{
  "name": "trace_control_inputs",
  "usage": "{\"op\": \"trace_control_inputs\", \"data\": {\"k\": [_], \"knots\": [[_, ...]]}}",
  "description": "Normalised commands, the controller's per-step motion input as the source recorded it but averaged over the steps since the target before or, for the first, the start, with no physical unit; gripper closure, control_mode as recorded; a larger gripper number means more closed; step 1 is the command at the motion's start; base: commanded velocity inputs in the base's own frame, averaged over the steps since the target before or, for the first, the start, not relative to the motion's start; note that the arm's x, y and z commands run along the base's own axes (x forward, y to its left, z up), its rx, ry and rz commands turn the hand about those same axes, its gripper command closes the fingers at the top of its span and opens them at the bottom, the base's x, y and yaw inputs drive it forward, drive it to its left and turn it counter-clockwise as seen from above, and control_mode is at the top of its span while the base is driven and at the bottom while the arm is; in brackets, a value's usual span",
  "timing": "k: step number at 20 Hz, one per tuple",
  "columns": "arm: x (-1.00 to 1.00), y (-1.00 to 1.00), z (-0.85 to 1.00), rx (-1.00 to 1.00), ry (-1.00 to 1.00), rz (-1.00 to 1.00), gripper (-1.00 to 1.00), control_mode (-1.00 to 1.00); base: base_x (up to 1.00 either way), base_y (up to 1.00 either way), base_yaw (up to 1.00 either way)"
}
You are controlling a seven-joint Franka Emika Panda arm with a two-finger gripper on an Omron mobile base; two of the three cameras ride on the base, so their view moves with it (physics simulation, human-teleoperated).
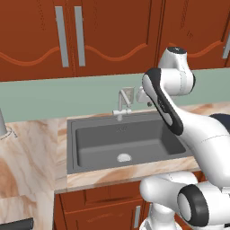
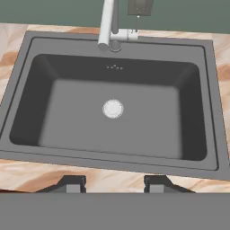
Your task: Dump the lemon wedge from the pot into the sink. Then turn on the water and wash the lemon wedge. Then turn off the water and put the lemon wedge back in the pot.
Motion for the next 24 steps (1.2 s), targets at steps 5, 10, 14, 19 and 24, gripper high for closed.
{"op": "trace_control_inputs", "data": {"k": [5,10,14,19,24], "knots": [[-0.18,0.0,0.0,0.0,0.0,0.0,-1.0,-1.0,0.0,0.0,0.0],[-0.37,-0.16,0.0,0.0,0.0,-0.06,-1.0,-1.0,0.0,0.0,0.0],[-0.37,-0.41,0.0,0.0,0.0,-0.01,-1.0,-1.0,0.0,0.0,0.0],[-0.35,-0.53,-0.02,0.0,-0.04,0.0,-1.0,-1.0,0.0,0.0,0.0],[-0.23,-0.76,-0.17,0.0,-0.11,0.03,-1.0,-1.0,0.0,0.0,0.0]]}}
